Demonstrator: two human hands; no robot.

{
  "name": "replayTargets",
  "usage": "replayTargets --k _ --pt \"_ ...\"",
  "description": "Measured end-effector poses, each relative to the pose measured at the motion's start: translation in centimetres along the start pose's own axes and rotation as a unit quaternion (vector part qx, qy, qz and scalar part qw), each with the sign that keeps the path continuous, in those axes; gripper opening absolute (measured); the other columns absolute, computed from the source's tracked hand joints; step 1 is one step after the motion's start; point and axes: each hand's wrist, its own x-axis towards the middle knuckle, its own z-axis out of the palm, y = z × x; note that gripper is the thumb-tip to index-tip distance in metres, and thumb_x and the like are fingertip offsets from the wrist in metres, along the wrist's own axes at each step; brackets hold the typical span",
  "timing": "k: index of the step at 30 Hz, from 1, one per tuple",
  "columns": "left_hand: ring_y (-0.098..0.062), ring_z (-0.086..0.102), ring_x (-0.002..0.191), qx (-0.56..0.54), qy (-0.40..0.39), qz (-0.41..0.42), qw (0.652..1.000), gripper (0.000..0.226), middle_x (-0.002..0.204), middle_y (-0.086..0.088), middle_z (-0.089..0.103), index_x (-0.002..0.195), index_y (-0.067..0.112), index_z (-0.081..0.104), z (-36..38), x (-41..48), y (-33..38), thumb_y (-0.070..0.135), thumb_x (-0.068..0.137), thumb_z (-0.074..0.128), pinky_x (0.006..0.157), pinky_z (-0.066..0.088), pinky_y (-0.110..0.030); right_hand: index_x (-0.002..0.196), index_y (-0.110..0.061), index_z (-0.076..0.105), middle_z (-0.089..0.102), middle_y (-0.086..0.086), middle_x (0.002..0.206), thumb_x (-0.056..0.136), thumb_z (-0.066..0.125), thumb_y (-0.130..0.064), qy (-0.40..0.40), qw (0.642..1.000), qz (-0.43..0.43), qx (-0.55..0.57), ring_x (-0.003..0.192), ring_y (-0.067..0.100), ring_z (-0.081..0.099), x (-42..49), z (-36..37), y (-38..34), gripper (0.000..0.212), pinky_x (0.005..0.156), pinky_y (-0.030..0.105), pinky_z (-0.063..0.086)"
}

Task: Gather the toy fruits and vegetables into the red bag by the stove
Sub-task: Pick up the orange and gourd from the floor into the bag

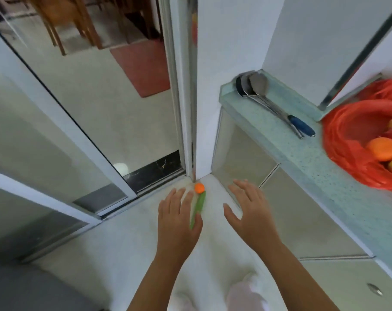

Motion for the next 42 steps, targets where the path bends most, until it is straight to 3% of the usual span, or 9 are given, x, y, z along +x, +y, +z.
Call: replayTargets --k 3,9,18,24,27,31,42 --pt "-0.036 0.051 0.116 0.01 0.01 -0.03 0.999 0.041 0.121 -0.017 0.059 0.123 0.012 0.044 -2.5 -1.8 -4.1 0.037 0.092 0.033 0.097 0.036 -0.048 0.111 -0.006 0.061 0.062 0.013 0.111 0.081 0.05 -0.032 -0.03 0.999 -0.026 0.004 0.104 0.032 0.056 0.4 2.6 -4.1 0.041 0.093 0.038 0.038" --pt "-0.035 0.051 0.116 0.018 0.029 -0.088 0.996 0.044 0.123 -0.016 0.058 0.123 0.012 0.044 -5.3 -3.5 -9.4 0.033 0.084 0.042 0.098 0.036 -0.05 0.112 -0.007 0.059 0.062 0.013 0.113 0.082 0.05 -0.032 -0.069 0.995 -0.065 0.024 0.107 0.032 0.055 1.4 6.3 -9.2 0.04 0.09 0.05 0.046" --pt "-0.035 0.053 0.115 0.04 0.016 -0.095 0.995 0.045 0.122 -0.015 0.06 0.118 0.008 0.057 -5.3 0.1 -15.5 0.034 0.083 0.047 0.098 0.037 -0.051 0.109 -0.006 0.063 0.065 0.015 0.111 0.08 0.052 -0.033 -0.077 0.995 -0.061 0.023 0.105 0.036 0.058 5.9 11.8 -11.8 0.041 0.087 0.056 0.047" --pt "-0.036 0.054 0.113 0.059 -0.015 -0.018 0.998 0.041 0.119 -0.017 0.061 0.118 0.009 0.052 -4.4 6.8 -20.5 0.033 0.088 0.04 0.092 0.044 -0.055 0.109 -0.006 0.062 0.064 0.015 0.109 0.075 0.059 -0.029 -0.064 0.998 0.009 0.022 0.105 0.034 0.056 10.9 17.0 -11.2 0.041 0.089 0.054 0.046" --pt "-0.035 0.051 0.115 0.061 -0.05 0.039 0.996 0.041 0.12 -0.018 0.059 0.119 0.007 0.053 -3.6 11.1 -22.5 0.026 0.083 0.046 0.086 0.048 -0.055 0.111 -0.006 0.061 0.064 0.014 0.11 0.079 0.049 -0.033 -0.054 0.997 0.047 0.026 0.108 0.024 0.045 13.3 18.9 -10.2 0.043 0.091 0.049 0.043" --pt "-0.035 0.05 0.117 0.054 -0.072 0.093 0.992 0.042 0.121 -0.018 0.059 0.12 0.005 0.054 -2.7 16.9 -23.9 0.024 0.083 0.049 0.087 0.047 -0.055 0.111 -0.007 0.06 0.063 0.013 0.11 0.08 0.043 -0.035 -0.04 0.993 0.112 0.012 0.107 0.022 0.041 16.3 20.3 -8.4 0.046 0.09 0.049 0.044" --pt "-0.03 0.047 0.119 -0.042 -0.158 0.164 0.973 0.045 0.121 -0.015 0.059 0.123 0.013 0.044 1.4 23.5 -23.1 0.028 0.081 0.044 0.091 0.044 -0.056 0.11 -0.007 0.061 0.063 0.012 0.11 0.073 0.062 -0.024 0.039 0.964 0.259 -0.044 0.104 0.035 0.055 17.7 19.6 -5.9 0.041 0.088 0.046 0.047"
